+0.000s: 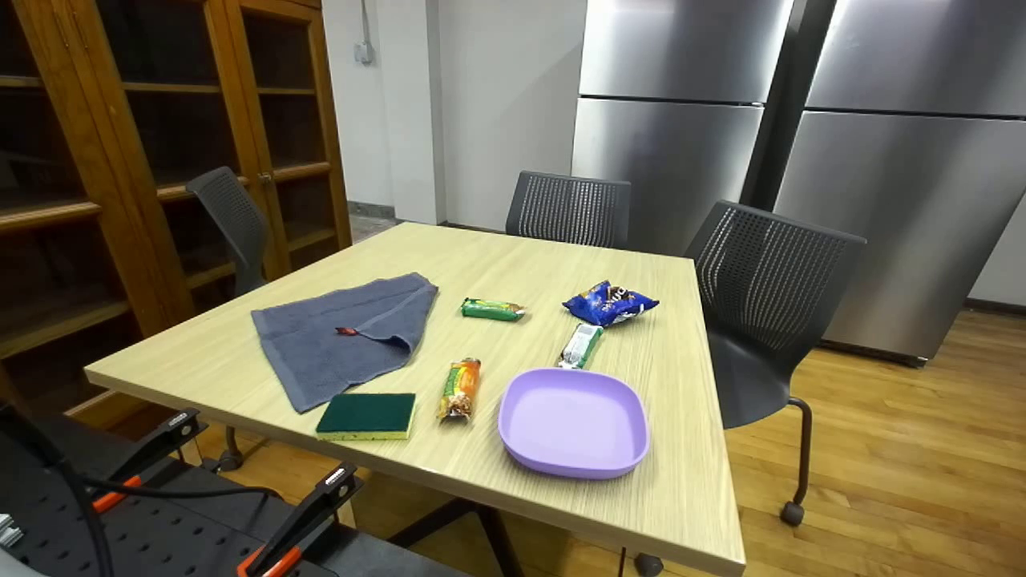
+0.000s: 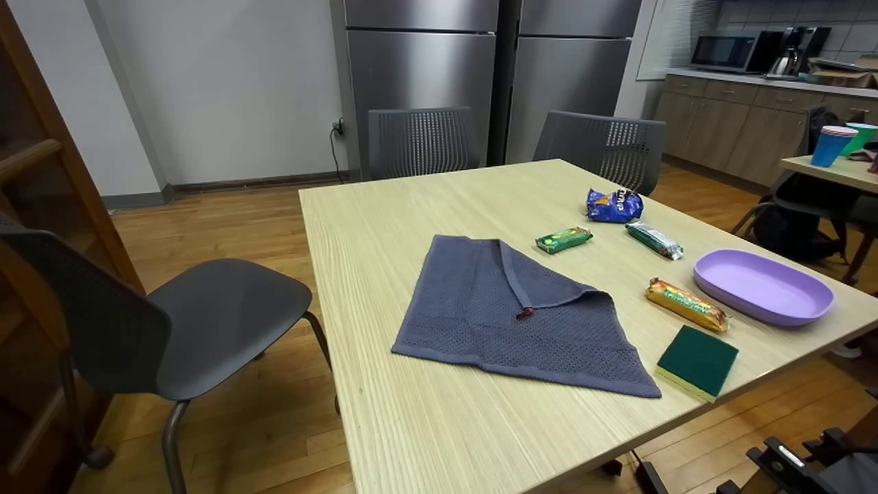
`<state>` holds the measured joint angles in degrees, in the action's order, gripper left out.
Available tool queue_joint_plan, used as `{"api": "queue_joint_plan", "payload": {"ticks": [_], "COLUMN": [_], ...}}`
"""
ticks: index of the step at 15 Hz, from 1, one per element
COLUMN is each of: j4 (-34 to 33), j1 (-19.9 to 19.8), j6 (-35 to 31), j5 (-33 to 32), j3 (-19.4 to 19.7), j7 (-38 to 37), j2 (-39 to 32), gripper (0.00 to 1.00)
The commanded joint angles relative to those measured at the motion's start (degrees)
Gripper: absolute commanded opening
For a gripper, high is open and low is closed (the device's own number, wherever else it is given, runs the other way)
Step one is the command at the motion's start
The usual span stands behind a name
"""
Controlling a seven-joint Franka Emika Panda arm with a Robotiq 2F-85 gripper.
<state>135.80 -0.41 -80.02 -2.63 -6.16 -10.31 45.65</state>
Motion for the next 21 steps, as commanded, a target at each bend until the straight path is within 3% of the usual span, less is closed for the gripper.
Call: {"api": "queue_joint_plan", "payload": {"ticks": [1,10,21], "j4": [-0.2,-1.1,-2.0], "j1": [-0.1,-1.4,-3.9], "j6": [-1.9,-8.9,-23.3], "j5": [-0.5,-2.4,-3.0], "j3": [0.3,3.6,9.6], "j7": [-0.3,0.7,2.3], "j2": [-0.5,-4.8,-12.8], "gripper": [1.00,1.00,1.00]}}
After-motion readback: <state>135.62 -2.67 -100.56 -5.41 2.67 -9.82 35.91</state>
